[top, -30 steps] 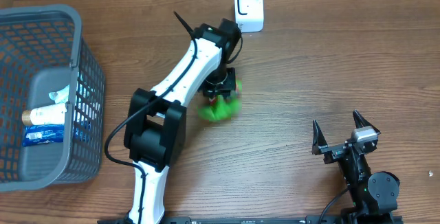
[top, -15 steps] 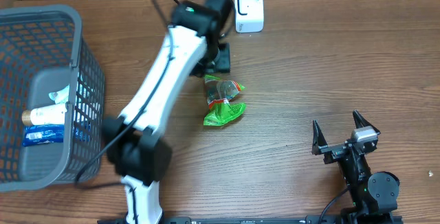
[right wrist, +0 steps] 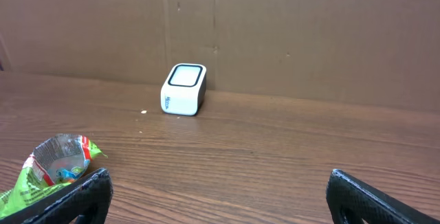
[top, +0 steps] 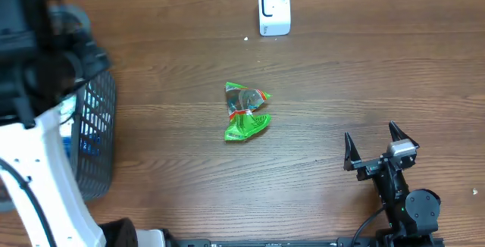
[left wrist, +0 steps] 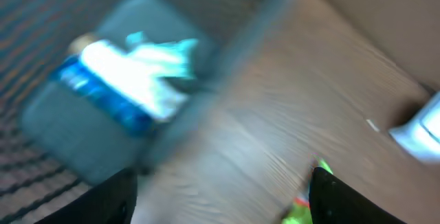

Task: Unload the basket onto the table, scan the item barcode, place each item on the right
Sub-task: 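Reach into the basket and grasp the blue packet with the left gripper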

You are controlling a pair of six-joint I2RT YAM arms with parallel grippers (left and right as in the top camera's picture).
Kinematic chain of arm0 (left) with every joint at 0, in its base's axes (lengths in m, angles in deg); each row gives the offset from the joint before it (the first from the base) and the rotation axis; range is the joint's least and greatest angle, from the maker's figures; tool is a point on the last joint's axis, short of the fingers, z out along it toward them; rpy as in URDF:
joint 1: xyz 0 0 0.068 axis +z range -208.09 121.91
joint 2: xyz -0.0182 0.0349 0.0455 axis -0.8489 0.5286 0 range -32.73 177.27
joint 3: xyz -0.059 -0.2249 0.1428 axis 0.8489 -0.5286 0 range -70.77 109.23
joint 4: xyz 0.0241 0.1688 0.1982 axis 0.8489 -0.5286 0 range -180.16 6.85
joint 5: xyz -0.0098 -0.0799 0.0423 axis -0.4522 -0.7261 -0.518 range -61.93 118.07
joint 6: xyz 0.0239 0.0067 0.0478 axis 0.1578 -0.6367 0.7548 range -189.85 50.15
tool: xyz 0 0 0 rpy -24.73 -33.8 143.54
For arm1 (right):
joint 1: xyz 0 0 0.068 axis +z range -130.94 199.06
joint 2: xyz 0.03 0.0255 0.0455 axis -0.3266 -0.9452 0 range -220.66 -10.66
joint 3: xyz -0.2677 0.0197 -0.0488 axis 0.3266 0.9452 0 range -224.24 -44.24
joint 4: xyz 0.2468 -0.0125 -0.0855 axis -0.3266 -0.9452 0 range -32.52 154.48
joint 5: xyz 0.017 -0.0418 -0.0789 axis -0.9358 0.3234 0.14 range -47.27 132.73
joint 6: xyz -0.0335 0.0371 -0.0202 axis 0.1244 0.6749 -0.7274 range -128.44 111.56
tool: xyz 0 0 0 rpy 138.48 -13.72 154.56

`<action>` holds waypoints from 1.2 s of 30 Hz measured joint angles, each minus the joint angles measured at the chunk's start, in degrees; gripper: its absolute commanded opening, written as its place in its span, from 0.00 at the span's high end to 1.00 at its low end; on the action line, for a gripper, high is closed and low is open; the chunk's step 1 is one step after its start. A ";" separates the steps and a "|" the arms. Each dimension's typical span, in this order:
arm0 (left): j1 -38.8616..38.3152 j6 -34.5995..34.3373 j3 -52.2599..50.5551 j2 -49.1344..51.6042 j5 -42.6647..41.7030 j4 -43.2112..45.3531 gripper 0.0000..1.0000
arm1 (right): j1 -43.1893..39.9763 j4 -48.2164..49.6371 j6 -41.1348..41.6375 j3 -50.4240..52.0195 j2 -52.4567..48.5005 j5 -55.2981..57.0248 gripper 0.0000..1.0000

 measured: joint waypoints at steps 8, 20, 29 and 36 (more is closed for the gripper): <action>20.46 -1.75 -8.57 0.59 -1.97 4.00 0.26 | 0.00 0.00 0.02 0.00 0.00 -0.02 0.00; 28.02 -1.66 -36.15 0.72 -8.66 20.92 0.26 | 0.02 0.00 0.00 0.00 0.00 -0.04 0.00; 30.14 -1.75 -57.16 0.94 -10.03 40.17 0.20 | 0.00 0.00 0.00 0.00 0.00 -0.02 0.00; 30.21 -2.23 -63.71 3.23 -8.07 48.48 0.20 | 0.00 0.00 0.00 0.00 0.00 -0.02 0.00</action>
